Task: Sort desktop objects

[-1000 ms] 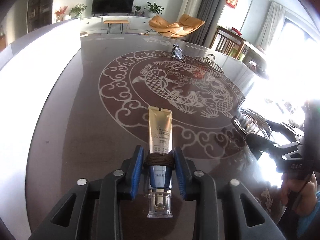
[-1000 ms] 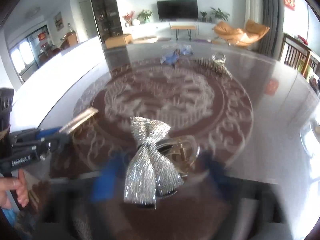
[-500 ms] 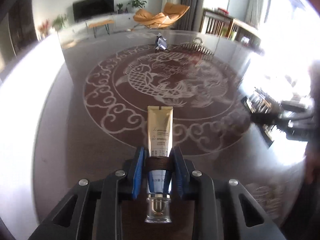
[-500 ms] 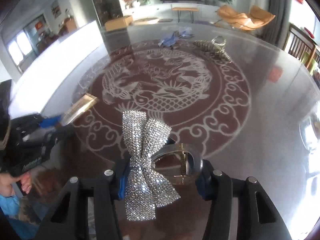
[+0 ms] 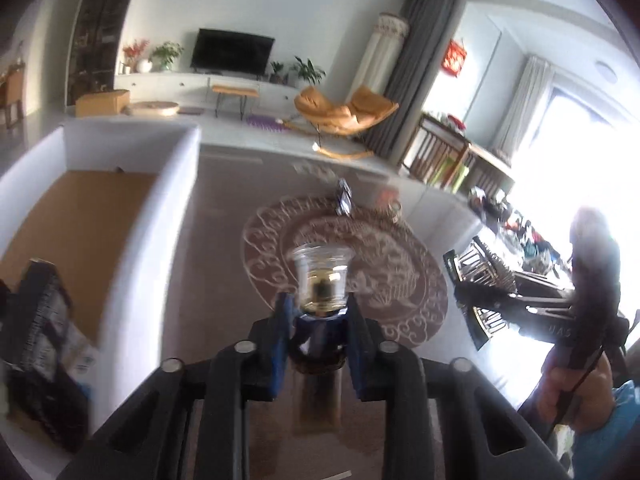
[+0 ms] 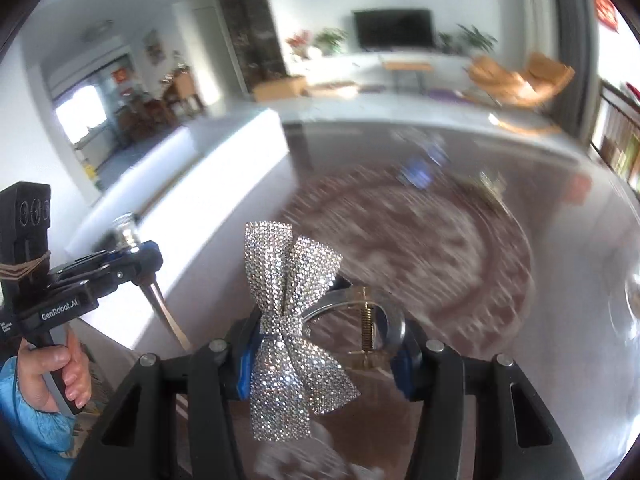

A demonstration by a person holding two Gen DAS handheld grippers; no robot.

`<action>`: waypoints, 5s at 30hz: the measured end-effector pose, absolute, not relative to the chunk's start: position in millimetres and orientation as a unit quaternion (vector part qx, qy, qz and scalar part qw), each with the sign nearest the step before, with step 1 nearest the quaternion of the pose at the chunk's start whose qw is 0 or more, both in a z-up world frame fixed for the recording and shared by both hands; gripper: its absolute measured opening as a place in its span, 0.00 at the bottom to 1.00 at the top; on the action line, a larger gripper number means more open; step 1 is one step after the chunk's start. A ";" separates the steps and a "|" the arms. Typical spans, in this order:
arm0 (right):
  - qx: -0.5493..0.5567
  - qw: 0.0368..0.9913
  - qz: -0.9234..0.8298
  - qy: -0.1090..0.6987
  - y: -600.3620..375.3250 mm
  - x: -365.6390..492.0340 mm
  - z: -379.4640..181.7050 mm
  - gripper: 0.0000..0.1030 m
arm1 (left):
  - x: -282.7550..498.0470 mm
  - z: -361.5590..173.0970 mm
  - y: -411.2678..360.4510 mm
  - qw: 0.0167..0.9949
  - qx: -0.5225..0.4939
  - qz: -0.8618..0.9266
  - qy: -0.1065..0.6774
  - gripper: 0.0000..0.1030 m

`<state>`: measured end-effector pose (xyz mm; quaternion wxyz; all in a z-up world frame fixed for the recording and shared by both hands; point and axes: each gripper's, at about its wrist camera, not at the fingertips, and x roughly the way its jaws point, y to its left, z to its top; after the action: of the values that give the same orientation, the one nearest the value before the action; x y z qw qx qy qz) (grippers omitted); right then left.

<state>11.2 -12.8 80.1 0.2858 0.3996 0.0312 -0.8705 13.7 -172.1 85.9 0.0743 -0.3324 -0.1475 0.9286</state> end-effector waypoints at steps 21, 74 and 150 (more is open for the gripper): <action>0.469 0.525 -0.708 0.061 -324.7 28.4 46.6 0.92 | 34.9 91.2 -432.8 -0.185 -0.408 0.876 -0.180 0.77; 0.469 -0.005 -0.883 0.022 66.2 -0.5 -50.3 1.00 | -89.8 -39.7 -41.6 0.031 -0.455 0.888 0.061 1.00; 0.430 0.153 -0.887 0.066 37.9 -121.6 -49.6 0.22 | -184.1 -40.5 -64.9 -0.003 -0.431 0.902 -0.022 0.23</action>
<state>-121.6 37.9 -49.6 0.1533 0.4296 0.0662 -0.8874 -184.1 -64.9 -40.5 -0.0031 -0.4306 -0.0217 0.9023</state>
